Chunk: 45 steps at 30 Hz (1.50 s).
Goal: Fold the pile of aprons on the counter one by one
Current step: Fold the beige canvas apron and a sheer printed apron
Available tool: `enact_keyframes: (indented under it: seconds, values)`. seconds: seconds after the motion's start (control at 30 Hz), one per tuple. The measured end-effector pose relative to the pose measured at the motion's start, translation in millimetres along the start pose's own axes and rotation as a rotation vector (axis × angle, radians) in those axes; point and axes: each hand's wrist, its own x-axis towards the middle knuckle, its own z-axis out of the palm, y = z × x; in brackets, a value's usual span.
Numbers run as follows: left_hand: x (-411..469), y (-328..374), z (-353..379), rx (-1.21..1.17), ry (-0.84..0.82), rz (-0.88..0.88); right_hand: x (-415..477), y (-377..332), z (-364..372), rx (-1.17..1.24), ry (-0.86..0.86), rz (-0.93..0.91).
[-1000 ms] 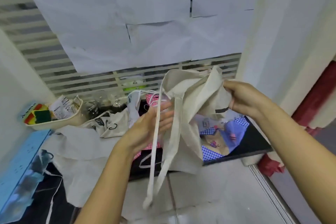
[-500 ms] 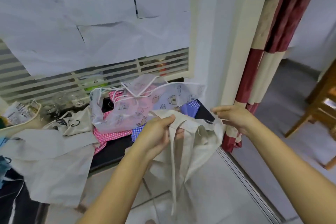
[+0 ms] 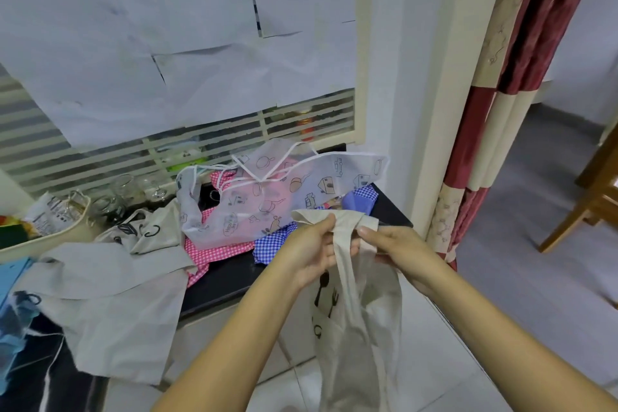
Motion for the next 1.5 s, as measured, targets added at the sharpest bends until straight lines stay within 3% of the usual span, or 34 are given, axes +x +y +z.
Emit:
enact_keyframes:
  seconds: [0.07,0.23,0.4,0.57,0.63,0.7,0.77,0.83,0.93,0.97,1.03,1.13,1.3,1.4,1.5]
  values:
    - [-0.9,1.0,-5.2,0.148,0.028,0.022,7.3,-3.7,2.0,0.067,0.047,-0.002]
    - [2.2,5.9,-18.4,0.321,0.152,0.022,15.5,-7.0,11.7,-0.051,0.009,0.010]
    - [-6.0,13.8,-37.3,0.637,0.091,0.044,20.5,-5.6,1.0,-0.199,-0.044,-0.020]
    - [-0.3,24.5,-66.2,0.458,0.321,0.200,37.0,6.8,-36.2,-0.576,0.054,0.136]
    - [3.1,23.5,-69.9,0.470,0.381,0.246,32.3,17.1,-45.1,-0.720,-0.153,0.328]
    - [5.8,21.1,-63.8,0.507,0.368,0.271,21.7,24.0,-44.7,-0.846,-0.511,0.522]
    - [8.3,20.9,-53.5,0.535,0.287,0.281,15.8,23.2,-40.2,-0.954,-0.792,0.578]
    - [9.5,24.6,-42.1,0.555,0.153,0.267,16.0,16.3,-35.2,-1.017,-0.732,0.428]
    - [5.7,33.4,-28.4,0.663,0.029,0.187,22.4,4.3,-28.3,-0.891,-0.240,-0.012]
    - [3.5,36.3,-24.8,0.704,-0.012,0.164,23.9,0.8,-25.1,-0.836,-0.159,-0.125]
    - [-0.2,42.2,-18.4,0.741,-0.133,0.127,23.5,-8.1,-15.8,-0.752,-0.221,-0.253]
    - [-8.4,52.7,-10.0,0.741,-0.299,0.046,22.1,-13.1,5.8,-0.658,-0.474,-0.269]
    - [-21.6,72.8,-16.7,0.806,-0.477,-0.057,24.5,-17.0,28.6,-0.607,-0.567,-0.291]
    - [-26.3,83.5,-35.3,0.878,-0.396,-0.020,24.3,-23.0,27.7,-0.583,-0.602,-0.265]
    - [-23.2,80.4,-59.3,1.111,0.060,0.183,28.6,-22.4,22.8,-0.624,-0.521,-0.295]
